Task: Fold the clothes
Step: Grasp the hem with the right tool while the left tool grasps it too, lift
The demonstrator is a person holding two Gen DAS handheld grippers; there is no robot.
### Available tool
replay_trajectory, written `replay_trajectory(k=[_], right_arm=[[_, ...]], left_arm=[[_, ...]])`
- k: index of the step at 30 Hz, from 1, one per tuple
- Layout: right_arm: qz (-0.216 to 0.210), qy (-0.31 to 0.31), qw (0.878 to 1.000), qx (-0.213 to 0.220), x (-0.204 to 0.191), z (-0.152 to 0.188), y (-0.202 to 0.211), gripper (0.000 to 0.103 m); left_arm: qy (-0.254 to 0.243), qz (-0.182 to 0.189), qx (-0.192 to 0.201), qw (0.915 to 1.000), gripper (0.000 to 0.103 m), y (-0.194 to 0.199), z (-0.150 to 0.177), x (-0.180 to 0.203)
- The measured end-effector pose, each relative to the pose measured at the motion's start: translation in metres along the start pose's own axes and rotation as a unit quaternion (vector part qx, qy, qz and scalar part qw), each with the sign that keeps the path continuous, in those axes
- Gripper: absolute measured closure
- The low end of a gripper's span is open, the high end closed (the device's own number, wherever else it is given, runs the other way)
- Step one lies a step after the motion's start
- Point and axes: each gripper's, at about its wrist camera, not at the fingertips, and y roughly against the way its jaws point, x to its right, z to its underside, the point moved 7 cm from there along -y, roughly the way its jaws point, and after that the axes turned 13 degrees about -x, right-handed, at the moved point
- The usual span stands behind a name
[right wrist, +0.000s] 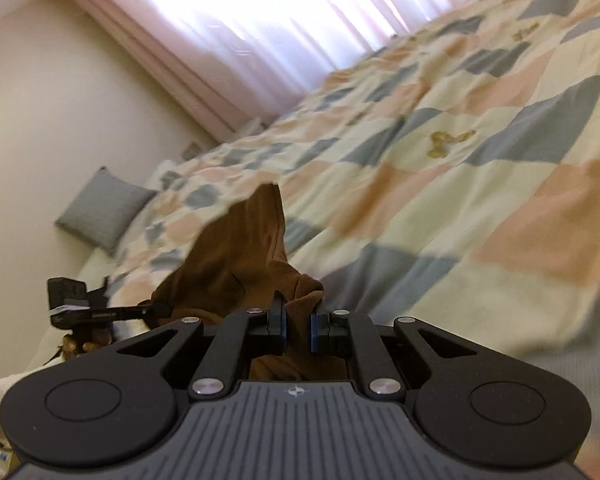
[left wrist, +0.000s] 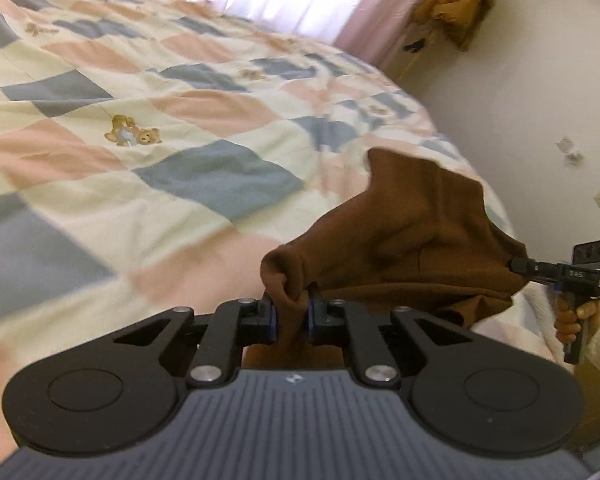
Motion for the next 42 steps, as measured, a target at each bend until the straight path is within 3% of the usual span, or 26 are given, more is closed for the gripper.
replay_trajectory(k=[3, 5, 10, 14, 16, 18, 20, 21, 24, 26, 29, 32, 36, 37, 39, 40, 41, 42], right_arm=[[0.003, 0.005, 1.000, -0.013, -0.030, 0.048, 0.035, 0.092], [0.014, 0.001, 0.999, -0.032, -0.045, 0.087, 0.056, 0.092], [0.060, -0.028, 0.992, -0.109, -0.066, 0.203, 0.074, 0.092], [0.106, -0.053, 0.981, -0.157, -0.063, 0.277, 0.066, 0.092], [0.122, -0.044, 0.981, -0.141, -0.066, 0.285, 0.067, 0.089], [0.136, -0.017, 0.981, -0.136, -0.075, 0.282, 0.069, 0.075], [0.149, 0.019, 0.978, -0.143, -0.086, 0.280, 0.068, 0.052], [0.156, 0.037, 0.976, -0.147, -0.091, 0.279, 0.068, 0.048], [0.164, 0.053, 0.974, -0.149, -0.098, 0.282, 0.073, 0.044], [0.154, 0.007, 0.979, -0.132, -0.089, 0.282, 0.082, 0.044], [0.121, -0.090, 0.983, -0.102, -0.069, 0.289, 0.087, 0.044], [0.104, -0.159, 0.979, -0.079, -0.053, 0.296, 0.089, 0.045], [0.078, -0.236, 0.968, -0.037, -0.038, 0.298, 0.091, 0.044], [0.071, -0.252, 0.965, -0.028, -0.035, 0.298, 0.089, 0.045], [0.069, -0.262, 0.962, -0.025, -0.029, 0.298, 0.084, 0.058], [0.075, -0.254, 0.964, -0.030, -0.029, 0.298, 0.081, 0.080], [0.078, -0.239, 0.967, -0.036, -0.030, 0.296, 0.080, 0.093], [0.082, -0.222, 0.971, -0.037, -0.034, 0.295, 0.082, 0.093]], left_arm=[[-0.032, 0.005, -0.015, 0.9993, 0.093, 0.034, 0.054, 0.025], [-0.055, 0.004, -0.047, 0.9974, 0.093, 0.046, 0.104, 0.038], [-0.098, -0.018, -0.149, 0.9838, 0.093, 0.038, 0.227, 0.051], [-0.092, -0.068, -0.183, 0.9764, 0.093, 0.025, 0.278, 0.039], [-0.087, -0.083, -0.172, 0.9777, 0.093, 0.033, 0.280, 0.039], [-0.092, -0.102, -0.157, 0.9780, 0.081, 0.044, 0.279, 0.045], [-0.106, -0.117, -0.140, 0.9775, 0.069, 0.056, 0.277, 0.057], [-0.095, -0.102, -0.136, 0.9809, 0.059, 0.061, 0.277, 0.062], [-0.019, -0.056, -0.126, 0.9903, 0.052, 0.060, 0.274, 0.066], [0.042, -0.041, -0.118, 0.9913, 0.052, 0.052, 0.270, 0.059], [0.144, -0.017, -0.103, 0.9840, 0.052, 0.040, 0.276, 0.045], [0.219, -0.004, -0.087, 0.9718, 0.052, 0.034, 0.284, 0.033], [0.278, 0.008, -0.070, 0.9580, 0.058, 0.034, 0.293, 0.028], [0.286, 0.008, -0.070, 0.9557, 0.064, 0.032, 0.293, 0.028], [0.285, -0.001, -0.076, 0.9556, 0.094, 0.029, 0.294, 0.030], [0.279, -0.003, -0.075, 0.9572, 0.094, 0.031, 0.294, 0.033], [0.274, -0.004, -0.073, 0.9589, 0.095, 0.034, 0.293, 0.035], [0.266, -0.007, -0.072, 0.9612, 0.095, 0.037, 0.292, 0.039]])
